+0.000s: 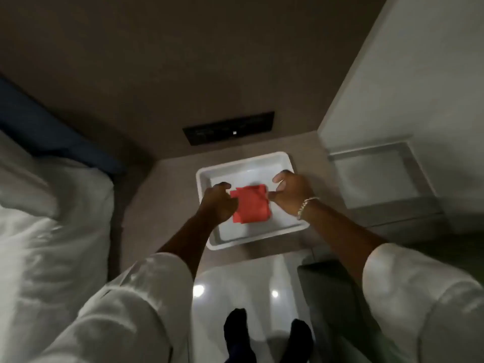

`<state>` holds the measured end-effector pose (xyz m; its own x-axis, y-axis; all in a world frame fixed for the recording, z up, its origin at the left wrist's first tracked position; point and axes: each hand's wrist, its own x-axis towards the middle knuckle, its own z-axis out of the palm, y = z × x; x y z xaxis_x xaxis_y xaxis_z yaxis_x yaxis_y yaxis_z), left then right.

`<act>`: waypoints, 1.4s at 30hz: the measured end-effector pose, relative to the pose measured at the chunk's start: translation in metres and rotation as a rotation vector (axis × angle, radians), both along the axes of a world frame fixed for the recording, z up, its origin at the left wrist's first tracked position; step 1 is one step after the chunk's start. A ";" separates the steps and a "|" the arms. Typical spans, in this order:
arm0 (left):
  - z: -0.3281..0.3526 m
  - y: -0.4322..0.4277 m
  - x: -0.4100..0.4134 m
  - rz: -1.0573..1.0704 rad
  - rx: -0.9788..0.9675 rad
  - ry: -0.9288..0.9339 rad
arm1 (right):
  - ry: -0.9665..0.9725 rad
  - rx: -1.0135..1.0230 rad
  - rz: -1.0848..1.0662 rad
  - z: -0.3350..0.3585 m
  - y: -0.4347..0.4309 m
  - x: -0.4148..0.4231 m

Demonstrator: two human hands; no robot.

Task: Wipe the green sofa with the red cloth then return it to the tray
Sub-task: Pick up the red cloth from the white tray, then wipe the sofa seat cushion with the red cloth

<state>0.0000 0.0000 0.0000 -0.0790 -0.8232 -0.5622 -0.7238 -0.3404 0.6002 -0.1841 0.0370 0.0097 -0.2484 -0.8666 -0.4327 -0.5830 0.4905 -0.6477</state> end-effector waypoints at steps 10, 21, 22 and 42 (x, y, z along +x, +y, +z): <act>-0.117 0.004 -0.015 0.458 0.158 0.124 | 0.076 0.110 -0.226 -0.133 -0.016 0.029; -0.027 0.023 -0.020 0.425 0.154 0.405 | -0.285 -0.140 -0.684 -0.063 0.045 0.032; -0.007 0.031 -0.022 0.384 0.164 0.432 | -0.309 -0.172 -0.725 -0.045 0.059 0.030; 0.083 0.434 -0.230 -0.552 0.300 0.258 | -0.256 -0.268 -1.612 0.065 0.543 -0.094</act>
<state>-0.2300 0.4337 0.0829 -0.6052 -0.4350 -0.6667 -0.6854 -0.1413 0.7143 -0.2780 0.5798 0.0746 -0.8587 0.1433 -0.4920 0.5110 0.3120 -0.8010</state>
